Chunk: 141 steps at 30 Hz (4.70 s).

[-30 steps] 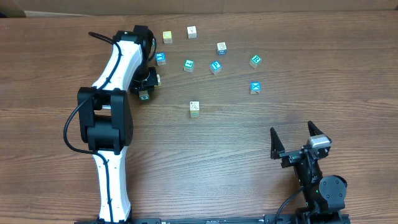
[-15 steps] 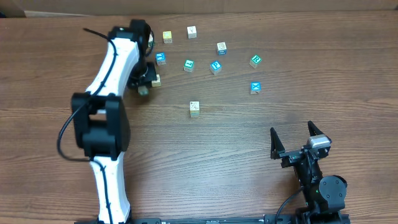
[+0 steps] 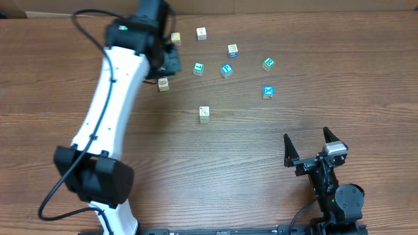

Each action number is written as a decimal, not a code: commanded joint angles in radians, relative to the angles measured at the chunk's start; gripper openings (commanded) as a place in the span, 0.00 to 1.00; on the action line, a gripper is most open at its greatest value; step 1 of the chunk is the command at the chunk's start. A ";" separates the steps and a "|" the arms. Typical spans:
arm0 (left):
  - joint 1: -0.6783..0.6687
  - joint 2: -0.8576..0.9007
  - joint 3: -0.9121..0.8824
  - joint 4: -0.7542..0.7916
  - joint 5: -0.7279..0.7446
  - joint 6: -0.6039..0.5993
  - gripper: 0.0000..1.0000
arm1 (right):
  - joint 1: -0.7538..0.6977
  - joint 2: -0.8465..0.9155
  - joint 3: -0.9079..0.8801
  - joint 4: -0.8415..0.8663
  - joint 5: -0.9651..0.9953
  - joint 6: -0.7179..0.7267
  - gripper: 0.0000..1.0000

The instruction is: Form a tower

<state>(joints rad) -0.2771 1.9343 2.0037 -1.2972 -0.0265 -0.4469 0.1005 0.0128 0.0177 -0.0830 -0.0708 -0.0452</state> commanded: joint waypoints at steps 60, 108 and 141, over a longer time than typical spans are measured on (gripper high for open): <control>-0.304 0.257 -0.040 -0.076 -0.172 -0.226 0.06 | 0.007 -0.009 -0.010 0.003 0.006 -0.001 1.00; -0.300 0.256 -0.043 -0.010 -0.134 -0.158 0.04 | 0.007 -0.009 -0.010 0.003 0.006 -0.001 1.00; -0.299 0.256 -0.044 -0.039 -0.118 -0.204 0.05 | 0.007 -0.009 -0.010 0.003 0.006 -0.001 1.00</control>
<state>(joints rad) -0.5762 2.1864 1.9381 -1.3323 -0.1524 -0.6296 0.1005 0.0128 0.0177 -0.0834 -0.0708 -0.0456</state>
